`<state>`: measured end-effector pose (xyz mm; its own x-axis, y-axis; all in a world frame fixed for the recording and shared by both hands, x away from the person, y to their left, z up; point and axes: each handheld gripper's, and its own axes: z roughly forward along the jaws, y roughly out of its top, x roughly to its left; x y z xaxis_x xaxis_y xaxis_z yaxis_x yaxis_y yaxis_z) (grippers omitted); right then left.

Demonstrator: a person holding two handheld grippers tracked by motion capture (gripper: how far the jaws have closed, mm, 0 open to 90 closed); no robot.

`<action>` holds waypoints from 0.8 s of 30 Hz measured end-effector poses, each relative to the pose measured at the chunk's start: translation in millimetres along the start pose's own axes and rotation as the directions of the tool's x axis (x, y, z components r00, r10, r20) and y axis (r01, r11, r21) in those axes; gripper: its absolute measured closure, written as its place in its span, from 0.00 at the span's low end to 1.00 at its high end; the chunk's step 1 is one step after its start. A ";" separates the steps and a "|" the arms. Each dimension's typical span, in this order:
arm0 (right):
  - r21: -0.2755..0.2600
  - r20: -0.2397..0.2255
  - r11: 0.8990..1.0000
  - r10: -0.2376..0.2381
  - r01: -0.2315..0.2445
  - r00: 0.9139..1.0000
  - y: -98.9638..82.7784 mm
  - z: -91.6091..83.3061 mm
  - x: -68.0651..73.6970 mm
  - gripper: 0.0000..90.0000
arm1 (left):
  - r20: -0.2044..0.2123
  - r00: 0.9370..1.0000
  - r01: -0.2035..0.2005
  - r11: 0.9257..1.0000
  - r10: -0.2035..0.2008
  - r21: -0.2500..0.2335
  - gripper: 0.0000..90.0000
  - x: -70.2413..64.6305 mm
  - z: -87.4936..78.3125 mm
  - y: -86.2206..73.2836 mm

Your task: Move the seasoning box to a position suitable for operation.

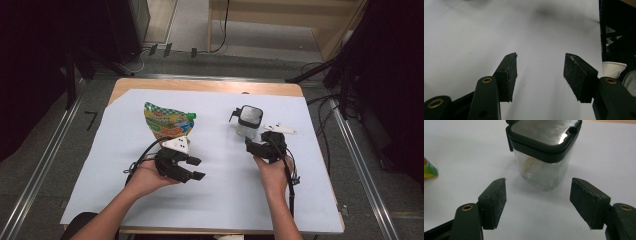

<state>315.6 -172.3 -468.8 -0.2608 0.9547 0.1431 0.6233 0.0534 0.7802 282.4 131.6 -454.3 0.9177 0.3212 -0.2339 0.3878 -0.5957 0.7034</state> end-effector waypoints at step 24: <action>-0.081 0.129 0.993 0.091 -0.081 0.987 14.5 49.6 18.7 0.13 | 0.005 1.000 0.007 1.000 -0.007 -0.007 0.50 4.5 -1.2 -1.0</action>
<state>356.4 -139.2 -485.0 -0.1057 0.9854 0.1337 0.5809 -0.0479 0.8126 286.0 134.6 -455.2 0.9154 0.3217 -0.2418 0.3934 -0.5885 0.7063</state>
